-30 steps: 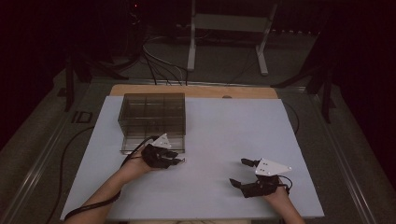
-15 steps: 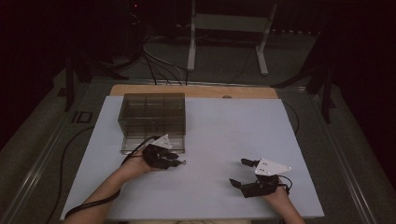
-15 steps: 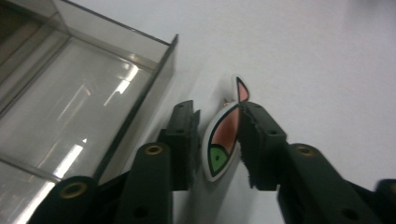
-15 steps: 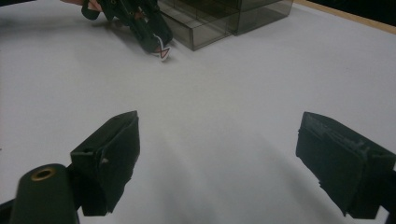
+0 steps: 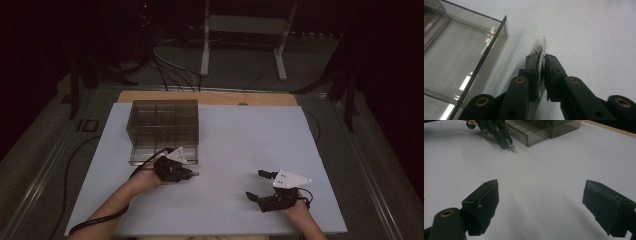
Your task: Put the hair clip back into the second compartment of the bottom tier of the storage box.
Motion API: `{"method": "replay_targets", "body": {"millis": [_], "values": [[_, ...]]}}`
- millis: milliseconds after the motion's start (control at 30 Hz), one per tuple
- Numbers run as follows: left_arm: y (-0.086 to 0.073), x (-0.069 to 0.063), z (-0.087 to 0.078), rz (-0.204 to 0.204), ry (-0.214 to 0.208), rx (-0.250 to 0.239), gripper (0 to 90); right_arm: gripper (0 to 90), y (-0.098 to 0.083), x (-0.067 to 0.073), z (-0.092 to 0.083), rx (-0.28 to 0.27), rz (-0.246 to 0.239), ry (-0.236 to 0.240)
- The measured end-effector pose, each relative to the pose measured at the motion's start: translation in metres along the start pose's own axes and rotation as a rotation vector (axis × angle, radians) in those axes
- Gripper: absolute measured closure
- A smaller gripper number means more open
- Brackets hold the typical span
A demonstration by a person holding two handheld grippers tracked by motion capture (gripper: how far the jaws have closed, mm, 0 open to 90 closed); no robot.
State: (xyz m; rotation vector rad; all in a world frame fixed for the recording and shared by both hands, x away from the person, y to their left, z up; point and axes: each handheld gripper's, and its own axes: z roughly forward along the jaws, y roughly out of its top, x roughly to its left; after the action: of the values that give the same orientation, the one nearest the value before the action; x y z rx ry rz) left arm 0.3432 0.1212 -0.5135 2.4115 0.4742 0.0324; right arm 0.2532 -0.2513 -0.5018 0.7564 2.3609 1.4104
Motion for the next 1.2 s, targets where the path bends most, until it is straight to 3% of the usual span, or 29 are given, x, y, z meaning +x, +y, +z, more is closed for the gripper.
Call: {"method": "replay_targets", "body": {"millis": [600, 900, 1200], "values": [[0.001, -0.001, -0.0003, 0.012, 0.004, 0.005, 83.8, 13.5, -0.0003, -0.0002, 0.0005, 0.003, 0.001, 0.002], [0.0033, -0.0038, -0.0046, 0.013, -0.031, -0.009, 83.9, 13.5, -0.0002, -0.0006, -0.0005, -0.001, 0.004, 0.0], [0.0077, -0.0083, -0.0096, 0.038, -0.033, 0.0, 83.8, 13.5, -0.0001, -0.0005, -0.0004, 0.001, 0.004, 0.001]]}}
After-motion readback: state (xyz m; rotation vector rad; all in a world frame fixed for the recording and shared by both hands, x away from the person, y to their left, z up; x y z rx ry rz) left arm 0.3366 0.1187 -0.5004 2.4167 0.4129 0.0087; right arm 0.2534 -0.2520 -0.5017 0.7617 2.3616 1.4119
